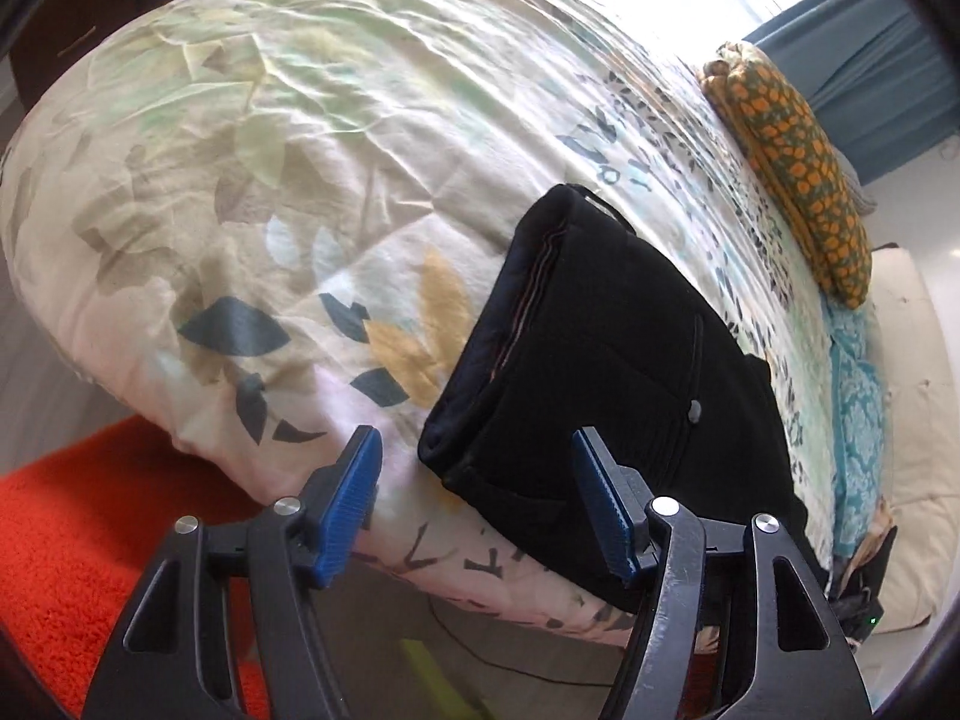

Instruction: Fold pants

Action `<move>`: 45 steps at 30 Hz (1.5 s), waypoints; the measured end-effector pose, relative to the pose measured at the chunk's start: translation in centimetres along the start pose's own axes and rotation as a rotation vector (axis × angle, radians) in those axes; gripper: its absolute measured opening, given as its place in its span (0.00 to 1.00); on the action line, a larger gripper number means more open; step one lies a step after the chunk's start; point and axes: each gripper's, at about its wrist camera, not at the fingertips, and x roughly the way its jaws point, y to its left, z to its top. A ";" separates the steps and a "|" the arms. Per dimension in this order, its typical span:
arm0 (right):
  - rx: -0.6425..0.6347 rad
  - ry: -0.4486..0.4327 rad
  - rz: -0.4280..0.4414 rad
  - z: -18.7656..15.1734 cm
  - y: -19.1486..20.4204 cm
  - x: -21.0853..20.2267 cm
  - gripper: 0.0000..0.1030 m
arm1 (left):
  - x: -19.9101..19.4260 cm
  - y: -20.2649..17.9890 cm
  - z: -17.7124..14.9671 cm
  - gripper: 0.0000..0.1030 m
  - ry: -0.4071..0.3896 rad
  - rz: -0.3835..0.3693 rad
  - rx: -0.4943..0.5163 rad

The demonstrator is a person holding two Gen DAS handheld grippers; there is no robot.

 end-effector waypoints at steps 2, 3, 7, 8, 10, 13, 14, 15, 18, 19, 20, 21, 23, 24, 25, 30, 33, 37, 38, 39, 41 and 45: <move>0.003 -0.012 0.008 0.2 0.0 -0.1 0.70 | 0.1 -0.6 0.0 0.34 -0.012 -0.010 0.038; 0.002 -0.014 -0.001 0.2 0.0 0.0 0.70 | 0.0 -1.2 0.0 0.30 -0.014 -0.004 0.077; 0.007 0.010 -0.024 0.2 -0.3 0.6 0.70 | -0.3 -3.4 -0.6 0.04 -0.045 0.064 0.234; 0.009 0.007 -0.026 0.1 -0.4 0.5 0.70 | -0.6 -3.7 -0.7 0.03 -0.054 0.079 0.263; 0.005 -0.009 -0.032 0.3 -0.4 0.0 0.70 | -2.2 -3.7 -0.6 0.02 -0.084 0.087 0.302; -0.018 -0.022 -0.058 0.1 -0.4 -0.7 0.72 | -3.4 -2.5 0.1 0.01 -0.085 0.124 0.309; -0.024 -0.008 -0.072 0.0 -0.5 -0.4 0.74 | -3.2 -2.1 0.2 0.01 -0.077 0.153 0.311; -0.031 0.019 -0.092 -0.2 -0.6 0.2 0.74 | -2.9 -1.8 0.2 0.00 -0.074 0.194 0.313; -0.082 0.086 -0.146 -0.7 -0.5 1.9 0.76 | -1.9 -0.4 0.6 0.00 -0.081 0.300 0.281; -0.109 0.089 -0.159 -0.7 -0.2 2.1 0.80 | -1.9 0.1 0.9 0.01 -0.072 0.299 0.250; -0.131 0.093 -0.169 -0.7 0.2 2.2 0.82 | -2.3 0.6 1.0 0.02 -0.081 0.301 0.214; -0.147 0.094 -0.179 -0.8 0.5 2.2 0.82 | -3.1 0.7 1.0 0.02 -0.110 0.301 0.191; -0.152 0.086 -0.164 -0.5 1.0 1.6 0.82 | -5.1 -0.5 0.7 0.24 -0.197 0.292 0.182; -0.148 0.082 -0.132 -0.2 1.4 1.2 0.82 | -5.9 -1.5 0.3 0.35 -0.241 0.273 0.195; -0.154 0.080 -0.102 0.5 2.2 0.9 0.82 | -6.5 -2.8 -0.2 0.54 -0.277 0.253 0.216; -0.144 0.148 0.203 7.5 8.7 2.0 0.82 | -3.3 -11.8 -2.9 0.66 -0.263 0.084 0.456; -0.062 0.247 0.418 12.8 13.5 5.3 0.82 | 1.8 -14.8 -4.4 0.66 -0.181 0.068 0.547; -0.103 0.341 0.447 17.7 20.0 11.6 0.82 | 6.5 -14.6 -6.0 0.64 -0.121 0.154 0.617; -0.115 0.385 0.428 18.1 21.1 13.6 0.82 | 6.5 -14.7 -6.4 0.65 -0.131 0.168 0.653; -0.116 0.460 0.425 18.0 22.1 15.6 0.82 | 6.6 -15.0 -6.6 0.65 -0.128 0.183 0.681; -0.138 0.676 0.450 17.4 23.8 19.8 0.82 | 6.5 -15.1 -6.6 0.66 -0.121 0.183 0.694; -0.234 0.856 0.515 15.4 26.2 23.5 0.84 | 6.6 -14.8 -6.1 0.70 -0.118 0.156 0.658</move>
